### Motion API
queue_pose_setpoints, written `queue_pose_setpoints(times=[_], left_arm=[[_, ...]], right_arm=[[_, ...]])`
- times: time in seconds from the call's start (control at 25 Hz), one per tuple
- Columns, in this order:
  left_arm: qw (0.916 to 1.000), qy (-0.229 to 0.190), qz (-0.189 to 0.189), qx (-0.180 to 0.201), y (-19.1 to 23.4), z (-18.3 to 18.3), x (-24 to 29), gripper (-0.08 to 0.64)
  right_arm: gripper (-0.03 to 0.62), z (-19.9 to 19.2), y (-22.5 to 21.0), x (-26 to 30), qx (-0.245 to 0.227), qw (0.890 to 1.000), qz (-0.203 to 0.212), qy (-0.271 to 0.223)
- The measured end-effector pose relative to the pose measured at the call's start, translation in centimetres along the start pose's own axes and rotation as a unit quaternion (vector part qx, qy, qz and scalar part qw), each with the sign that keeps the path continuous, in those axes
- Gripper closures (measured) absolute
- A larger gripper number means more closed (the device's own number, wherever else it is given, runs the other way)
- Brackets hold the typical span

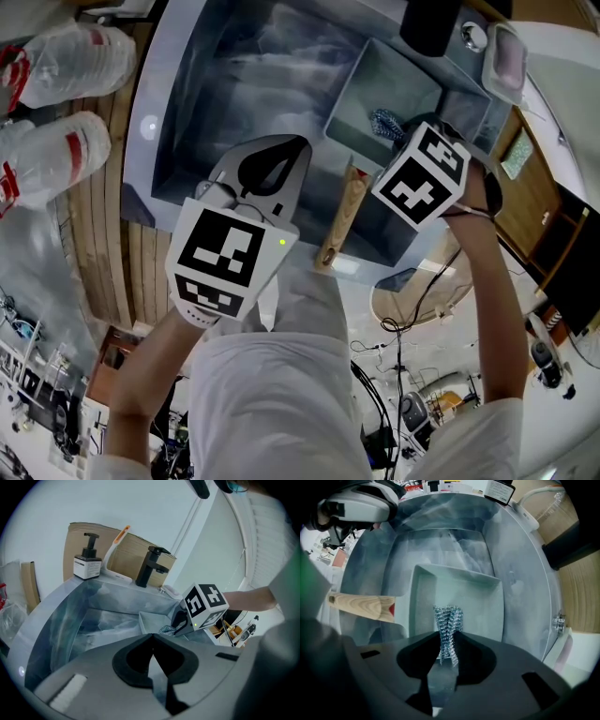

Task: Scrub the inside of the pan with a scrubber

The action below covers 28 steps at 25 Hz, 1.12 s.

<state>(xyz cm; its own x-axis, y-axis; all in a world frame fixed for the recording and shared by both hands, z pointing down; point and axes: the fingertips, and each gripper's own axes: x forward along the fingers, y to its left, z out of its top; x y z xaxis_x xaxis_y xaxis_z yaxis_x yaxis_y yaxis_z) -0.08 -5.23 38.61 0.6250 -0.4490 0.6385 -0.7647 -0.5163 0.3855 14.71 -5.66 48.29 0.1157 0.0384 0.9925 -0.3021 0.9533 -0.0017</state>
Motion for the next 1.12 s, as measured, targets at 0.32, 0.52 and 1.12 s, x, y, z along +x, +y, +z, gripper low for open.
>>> queue_pose_setpoints(times=[0.32, 0.52, 1.12], left_arm=[[1.0000, -0.004, 0.000, 0.002, -0.1, 0.2, -0.5, 0.555], [1.0000, -0.007, 0.002, 0.002, 0.1, 0.2, -1.0, 0.555], [0.9998, -0.015, 0.005, 0.011, -0.2, 1.1, -3.2, 0.555]], right_arm=[[0.503, 0.1, 2.6, -1.0, 0.012, 0.997, 0.078, -0.005], [0.503, -0.2, 4.0, -1.5, 0.020, 0.990, 0.140, 0.009], [0.503, -0.6, 3.8, -3.5, 0.060, 0.962, 0.265, -0.004]])
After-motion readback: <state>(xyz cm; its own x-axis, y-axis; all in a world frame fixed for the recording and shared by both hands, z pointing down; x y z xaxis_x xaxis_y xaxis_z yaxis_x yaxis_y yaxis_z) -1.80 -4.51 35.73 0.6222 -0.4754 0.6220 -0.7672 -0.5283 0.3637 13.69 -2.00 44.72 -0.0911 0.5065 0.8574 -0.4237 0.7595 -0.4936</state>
